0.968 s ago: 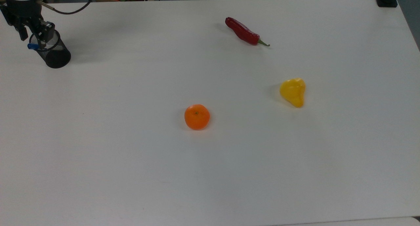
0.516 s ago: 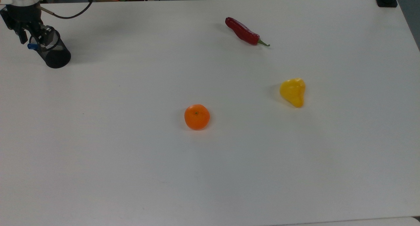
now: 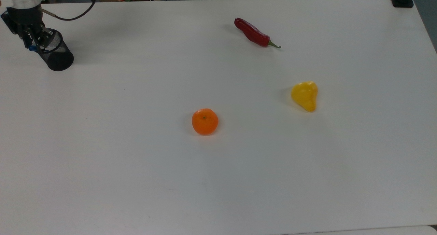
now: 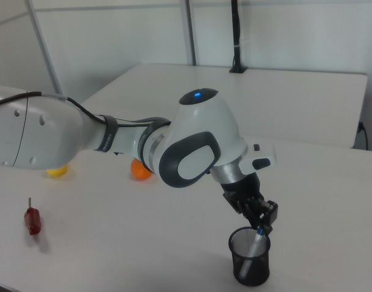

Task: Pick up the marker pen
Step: 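Lower the gripper and grasp the blue-capped white marker, then lift the marker up out of the pen cup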

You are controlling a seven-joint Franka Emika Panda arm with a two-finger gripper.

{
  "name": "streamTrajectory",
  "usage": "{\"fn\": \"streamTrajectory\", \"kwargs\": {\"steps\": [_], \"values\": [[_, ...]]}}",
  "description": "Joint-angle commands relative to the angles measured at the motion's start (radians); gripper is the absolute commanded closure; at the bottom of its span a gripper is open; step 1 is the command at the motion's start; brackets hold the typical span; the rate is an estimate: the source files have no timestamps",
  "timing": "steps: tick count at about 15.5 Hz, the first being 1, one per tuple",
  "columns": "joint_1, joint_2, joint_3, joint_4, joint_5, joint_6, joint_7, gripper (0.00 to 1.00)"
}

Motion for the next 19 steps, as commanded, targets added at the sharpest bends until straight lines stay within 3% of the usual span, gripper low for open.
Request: {"fn": "streamTrajectory", "kwargs": {"steps": [1, 7, 13, 19], "values": [[0.0, -0.013, -0.008, -0.026, -0.015, 0.03, -0.017, 0.98], [-0.001, -0.032, -0.008, -0.018, -0.011, 0.024, -0.014, 1.0], [-0.001, -0.16, -0.008, 0.013, 0.008, 0.015, -0.004, 1.0], [0.026, -0.286, -0.005, 0.026, 0.097, 0.0, -0.003, 1.0]]}}
